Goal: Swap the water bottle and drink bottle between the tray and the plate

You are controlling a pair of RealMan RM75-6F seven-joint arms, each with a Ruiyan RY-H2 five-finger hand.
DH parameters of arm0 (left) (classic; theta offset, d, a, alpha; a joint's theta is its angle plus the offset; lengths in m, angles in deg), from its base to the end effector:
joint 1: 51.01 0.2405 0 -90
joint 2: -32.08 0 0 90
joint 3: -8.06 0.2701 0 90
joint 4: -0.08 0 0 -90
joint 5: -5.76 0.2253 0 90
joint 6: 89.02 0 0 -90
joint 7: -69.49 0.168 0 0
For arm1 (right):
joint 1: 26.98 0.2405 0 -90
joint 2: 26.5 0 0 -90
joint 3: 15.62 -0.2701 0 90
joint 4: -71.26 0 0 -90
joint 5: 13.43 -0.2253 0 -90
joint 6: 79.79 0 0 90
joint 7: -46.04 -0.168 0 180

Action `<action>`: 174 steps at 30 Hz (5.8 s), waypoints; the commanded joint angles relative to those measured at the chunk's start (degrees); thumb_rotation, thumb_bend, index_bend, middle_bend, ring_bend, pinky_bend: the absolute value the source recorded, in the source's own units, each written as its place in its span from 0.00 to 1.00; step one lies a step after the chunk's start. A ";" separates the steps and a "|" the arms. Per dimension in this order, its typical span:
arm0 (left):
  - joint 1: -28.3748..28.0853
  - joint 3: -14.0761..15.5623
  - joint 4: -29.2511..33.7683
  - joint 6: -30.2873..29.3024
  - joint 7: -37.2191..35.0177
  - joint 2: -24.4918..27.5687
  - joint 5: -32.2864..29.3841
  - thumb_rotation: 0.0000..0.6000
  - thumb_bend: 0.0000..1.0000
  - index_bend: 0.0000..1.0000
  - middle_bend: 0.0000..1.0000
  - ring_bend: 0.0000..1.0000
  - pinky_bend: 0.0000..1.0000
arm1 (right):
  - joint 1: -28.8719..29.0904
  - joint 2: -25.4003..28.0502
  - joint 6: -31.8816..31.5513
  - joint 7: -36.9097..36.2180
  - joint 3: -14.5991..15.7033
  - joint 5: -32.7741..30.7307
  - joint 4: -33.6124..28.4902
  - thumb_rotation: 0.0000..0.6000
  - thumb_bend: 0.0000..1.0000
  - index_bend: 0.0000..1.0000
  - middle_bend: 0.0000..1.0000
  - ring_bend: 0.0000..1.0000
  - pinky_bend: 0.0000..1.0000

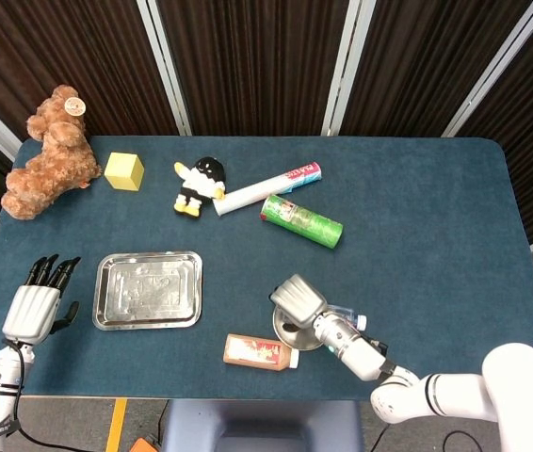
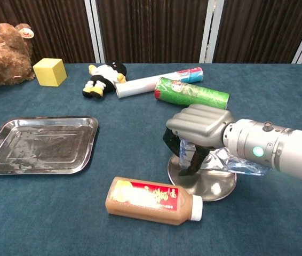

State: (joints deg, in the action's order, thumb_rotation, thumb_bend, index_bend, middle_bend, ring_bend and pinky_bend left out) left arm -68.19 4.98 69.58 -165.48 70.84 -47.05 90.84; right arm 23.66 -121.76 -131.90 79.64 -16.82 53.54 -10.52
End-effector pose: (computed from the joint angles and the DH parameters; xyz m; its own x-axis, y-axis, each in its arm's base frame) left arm -0.3430 0.2898 0.0817 0.5431 0.0268 0.8392 0.8319 -0.1525 -0.5335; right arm -0.1149 -0.3429 -0.1070 0.7379 -0.1638 0.6547 -0.5746 -0.6613 0.4822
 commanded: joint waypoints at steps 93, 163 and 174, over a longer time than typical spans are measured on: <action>-17.85 5.06 15.64 25.53 13.62 -16.74 9.31 1.00 0.35 0.00 0.00 0.00 0.07 | -37.12 28.97 -29.54 -37.57 7.55 25.64 -7.35 1.00 0.20 0.00 0.00 0.00 0.17; -16.79 7.19 -29.82 10.72 -30.77 -15.96 9.51 1.00 0.41 0.04 0.02 0.02 0.24 | -39.40 28.36 -25.79 -33.32 4.99 27.33 -9.11 1.00 0.20 0.00 0.00 0.00 0.17; -15.65 6.79 -19.79 9.81 -26.62 -9.93 8.06 1.00 0.38 0.00 0.00 0.00 0.16 | -40.03 29.08 -26.59 -33.18 5.49 28.51 -9.94 1.00 0.20 0.00 0.00 0.00 0.17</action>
State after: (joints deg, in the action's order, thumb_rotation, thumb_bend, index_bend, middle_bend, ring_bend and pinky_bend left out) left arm -84.51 12.19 47.90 -154.30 42.90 -58.34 99.36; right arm -16.37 -92.68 -158.49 46.46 -11.32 82.06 -20.45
